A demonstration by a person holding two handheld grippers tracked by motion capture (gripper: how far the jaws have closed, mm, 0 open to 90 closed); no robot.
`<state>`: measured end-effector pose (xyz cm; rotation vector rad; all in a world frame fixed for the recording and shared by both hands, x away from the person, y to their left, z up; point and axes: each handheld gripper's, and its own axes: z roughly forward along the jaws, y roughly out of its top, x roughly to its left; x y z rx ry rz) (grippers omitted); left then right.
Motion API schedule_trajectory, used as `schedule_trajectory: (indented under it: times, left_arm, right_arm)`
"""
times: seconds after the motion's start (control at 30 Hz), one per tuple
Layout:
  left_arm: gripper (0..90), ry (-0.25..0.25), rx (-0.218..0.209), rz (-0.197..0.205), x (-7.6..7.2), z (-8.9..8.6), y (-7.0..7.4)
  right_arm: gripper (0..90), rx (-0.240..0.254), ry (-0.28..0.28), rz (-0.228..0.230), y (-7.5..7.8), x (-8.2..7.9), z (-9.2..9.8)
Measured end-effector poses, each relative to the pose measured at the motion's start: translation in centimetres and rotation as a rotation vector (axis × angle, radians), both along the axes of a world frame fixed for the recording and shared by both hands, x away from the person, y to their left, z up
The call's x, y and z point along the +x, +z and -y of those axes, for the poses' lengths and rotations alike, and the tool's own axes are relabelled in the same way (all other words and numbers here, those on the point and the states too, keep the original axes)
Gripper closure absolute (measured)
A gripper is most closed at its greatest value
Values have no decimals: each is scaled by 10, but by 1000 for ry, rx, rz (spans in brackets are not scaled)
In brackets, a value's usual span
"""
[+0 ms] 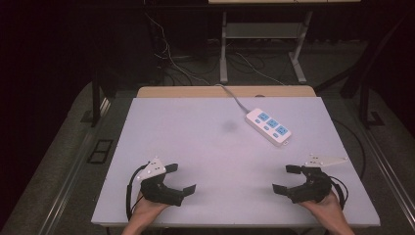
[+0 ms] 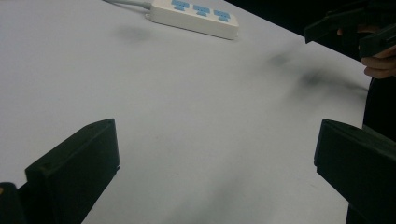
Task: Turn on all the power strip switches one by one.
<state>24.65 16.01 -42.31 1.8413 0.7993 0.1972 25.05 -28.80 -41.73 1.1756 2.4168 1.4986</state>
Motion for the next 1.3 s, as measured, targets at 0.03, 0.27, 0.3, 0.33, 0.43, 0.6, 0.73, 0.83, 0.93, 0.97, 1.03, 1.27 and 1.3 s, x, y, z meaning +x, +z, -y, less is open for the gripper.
schedule_trajectory:
  times: [0.03, 0.27, 0.3, 0.33, 0.43, 0.6, 0.73, 0.83, 0.93, 0.97, 1.03, 1.27, 1.3]
  left_arm:
    - [0, 0, 0, 0, 0, 0, 0]
    - [0, -1, 1, -2, 0, 0, 0]
    - [0, -1, 1, -2, 0, 0, 0]
    - [0, 0, 1, -2, 0, 0, -1]
    - [0, 0, 3, -3, 0, 0, -1]
    - [0, 3, 1, -5, 0, 0, -1]
    - [0, 3, 3, -7, 0, 0, -1]
    - [0, 2, 2, -8, 0, 0, -1]
    - [0, 2, 3, -8, 0, 0, -1]
    - [0, 2, 1, -9, 0, 0, -1]
    - [0, 3, 0, -9, 0, 0, -1]
    - [0, 1, 3, -9, 1, 0, -2]
    - [0, 1, 2, -8, 1, 0, -2]
  right_arm:
    - [4, 0, -1, -1, 0, 0, 0]
    - [4, -6, 0, -18, 2, 1, 2]
    - [4, -7, 3, -17, 2, 2, 2]
    - [4, -4, 2, -20, 3, 3, 3]
    - [4, -1, 6, -25, 5, 5, 4]
    - [4, -5, 16, -28, 10, 10, 4]
    - [4, -9, 24, -27, 15, 15, 5]
    - [4, -14, 34, -26, 20, 18, 6]
    - [5, -16, 40, -27, 25, 22, 6]
    - [5, -17, 42, -24, 26, 23, 6]
    - [4, -19, 44, -25, 28, 25, 6]
    - [5, -36, 59, -26, 35, 35, 5]
    - [4, -39, 60, -22, 36, 37, 5]
